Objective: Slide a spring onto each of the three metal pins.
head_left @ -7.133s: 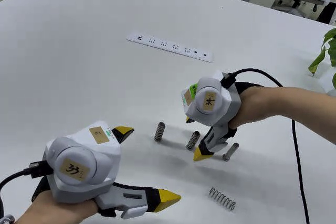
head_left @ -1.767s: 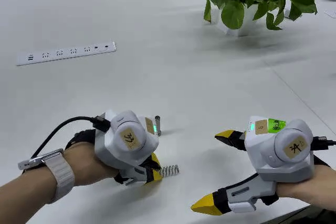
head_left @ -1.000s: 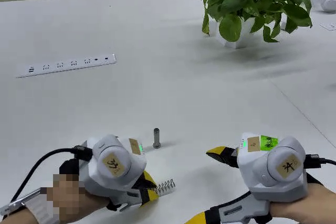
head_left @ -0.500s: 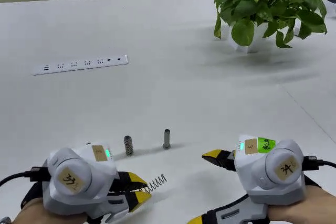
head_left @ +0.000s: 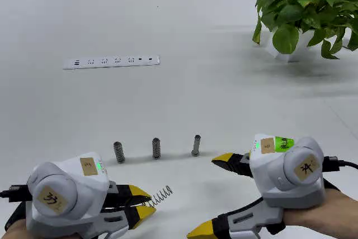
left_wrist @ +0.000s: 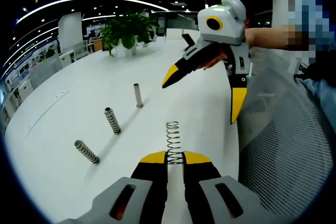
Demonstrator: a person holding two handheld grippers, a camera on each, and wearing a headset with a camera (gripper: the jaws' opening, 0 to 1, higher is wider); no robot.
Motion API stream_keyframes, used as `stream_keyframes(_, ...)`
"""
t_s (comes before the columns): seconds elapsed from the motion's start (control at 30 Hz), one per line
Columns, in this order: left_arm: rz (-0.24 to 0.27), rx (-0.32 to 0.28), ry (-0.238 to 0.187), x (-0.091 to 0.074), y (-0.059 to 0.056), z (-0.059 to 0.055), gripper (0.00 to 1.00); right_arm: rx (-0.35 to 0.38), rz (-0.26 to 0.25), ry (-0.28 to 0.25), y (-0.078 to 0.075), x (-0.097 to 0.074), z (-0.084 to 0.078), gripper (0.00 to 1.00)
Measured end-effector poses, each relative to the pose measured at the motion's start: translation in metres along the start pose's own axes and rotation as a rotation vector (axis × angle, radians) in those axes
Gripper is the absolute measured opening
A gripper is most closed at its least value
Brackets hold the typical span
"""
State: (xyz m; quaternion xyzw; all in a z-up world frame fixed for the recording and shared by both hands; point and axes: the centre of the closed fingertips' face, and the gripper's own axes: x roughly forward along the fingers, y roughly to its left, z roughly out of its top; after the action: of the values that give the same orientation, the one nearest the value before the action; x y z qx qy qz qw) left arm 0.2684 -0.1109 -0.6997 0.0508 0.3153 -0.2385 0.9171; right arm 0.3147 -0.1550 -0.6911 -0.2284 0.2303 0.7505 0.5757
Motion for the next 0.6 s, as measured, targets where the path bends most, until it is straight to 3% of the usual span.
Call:
stream_keyframes(0.13,0.006,0.002,-0.008,-0.007,0.000,-0.002,0.10,-0.019,0.030,0.002,0.005,0.005,0.008,0.85)
stream_keyframes(0.33,-0.031,0.018,-0.018,-0.009,-0.006,-0.003,0.10,-0.011,0.078,0.006,0.006,0.011,0.020,0.75)
stream_keyframes(0.47,-0.050,0.031,-0.026,-0.010,-0.009,-0.001,0.10,0.007,0.134,-0.010,0.012,0.013,0.030,0.64)
stream_keyframes(0.5,-0.054,0.034,-0.026,-0.010,-0.010,0.000,0.10,0.024,0.170,-0.010,0.017,0.013,0.032,0.60)
stream_keyframes(0.57,-0.074,0.044,-0.028,-0.010,-0.013,0.001,0.10,0.066,0.231,-0.010,0.023,0.014,0.034,0.47)
stream_keyframes(0.6,-0.078,0.050,-0.030,-0.010,-0.013,0.002,0.10,0.064,0.229,-0.005,0.021,0.015,0.033,0.43)
